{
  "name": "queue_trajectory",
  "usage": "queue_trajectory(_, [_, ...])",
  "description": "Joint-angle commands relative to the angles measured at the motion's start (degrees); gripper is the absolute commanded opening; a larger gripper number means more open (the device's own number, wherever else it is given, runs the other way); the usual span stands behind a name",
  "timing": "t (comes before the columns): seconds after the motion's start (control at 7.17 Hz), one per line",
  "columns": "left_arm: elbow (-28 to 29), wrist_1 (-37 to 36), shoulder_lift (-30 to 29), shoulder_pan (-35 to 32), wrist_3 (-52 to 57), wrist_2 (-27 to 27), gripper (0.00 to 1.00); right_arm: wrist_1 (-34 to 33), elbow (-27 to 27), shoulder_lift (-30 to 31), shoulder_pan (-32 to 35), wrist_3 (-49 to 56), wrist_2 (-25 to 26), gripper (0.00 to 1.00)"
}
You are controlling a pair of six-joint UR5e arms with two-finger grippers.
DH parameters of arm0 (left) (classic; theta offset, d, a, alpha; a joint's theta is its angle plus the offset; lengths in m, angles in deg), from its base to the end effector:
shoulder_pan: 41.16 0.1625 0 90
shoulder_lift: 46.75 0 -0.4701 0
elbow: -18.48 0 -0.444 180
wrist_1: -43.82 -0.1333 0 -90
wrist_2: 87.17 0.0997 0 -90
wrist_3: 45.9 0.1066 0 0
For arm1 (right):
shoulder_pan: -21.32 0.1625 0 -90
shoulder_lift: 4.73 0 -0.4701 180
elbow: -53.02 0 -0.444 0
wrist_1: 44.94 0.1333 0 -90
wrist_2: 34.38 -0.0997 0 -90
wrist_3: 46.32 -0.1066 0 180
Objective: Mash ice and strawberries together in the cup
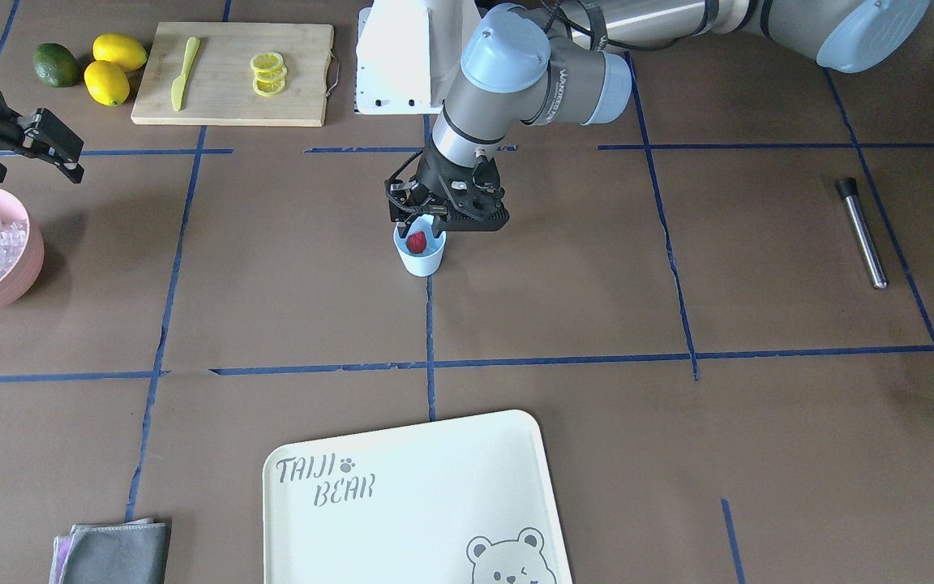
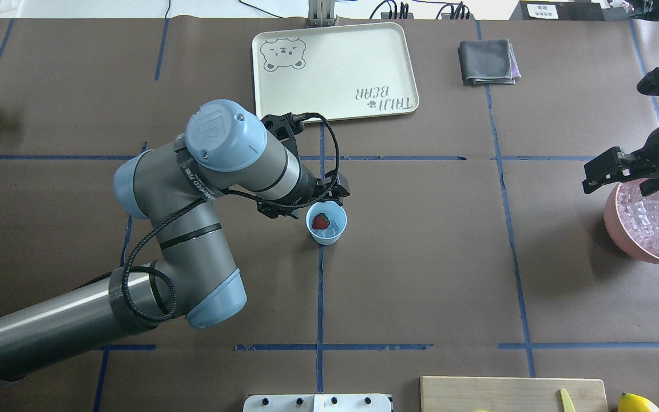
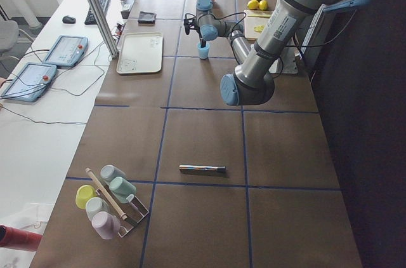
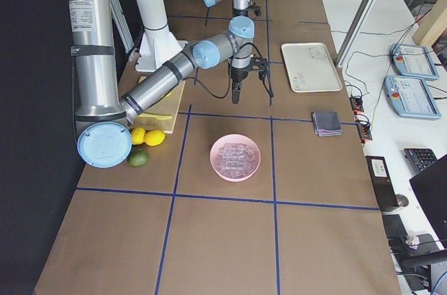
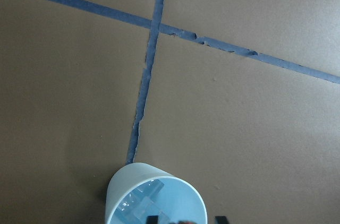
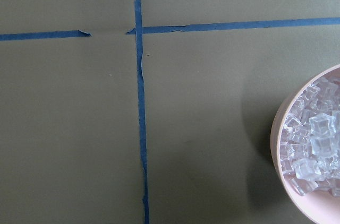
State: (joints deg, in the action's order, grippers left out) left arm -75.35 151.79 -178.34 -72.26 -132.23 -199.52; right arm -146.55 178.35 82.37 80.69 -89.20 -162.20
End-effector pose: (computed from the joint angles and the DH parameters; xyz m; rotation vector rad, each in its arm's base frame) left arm 0.5999 -0.4702 0.1529 -0.0071 1.1461 -0.2096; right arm -0.1960 -0.4644 0.3879 -0.0292 -0.7862 0.0494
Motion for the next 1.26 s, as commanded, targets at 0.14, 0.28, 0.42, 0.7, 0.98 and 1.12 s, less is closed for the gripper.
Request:
queue_trajectory(0.14, [-14.2, -0.2, 16.7, -7.4, 12.9, -6.3, 0.90, -0.3, -0.5, 2.6, 3.9, 6.9, -0.1, 1.00])
queue_trajectory(0.28, [-17.7, 0.0, 25.2, -13.0, 20.9, -11.8, 0.90, -0.4, -1.7, 3.7, 6.4, 10.9, -0.6, 1.00])
queue_trajectory(0.42, [-19.0, 0.2, 32.9, -19.3, 32.1, -17.1, 0.90, -0.4, -3.5, 4.3, 9.1, 16.1, -1.4, 1.00])
queue_trajectory(0.7, [-17.5, -0.4, 45.4, -32.7, 58.6, -22.0, 0.90, 0.2, -7.0, 4.3, 11.6, 23.4, -2.7, 1.00])
queue_trajectory(0.98, [-4.0, 0.2, 46.4, -39.5, 68.3, -22.8, 0.90, 0.2, -7.0, 4.3, 12.4, 23.6, -3.5, 1.00])
queue_trajectory(1.12, [0.4, 0.0, 46.0, -39.5, 68.0, -22.5, 0.90, 0.2, -7.0, 4.3, 12.4, 23.6, -3.7, 1.00])
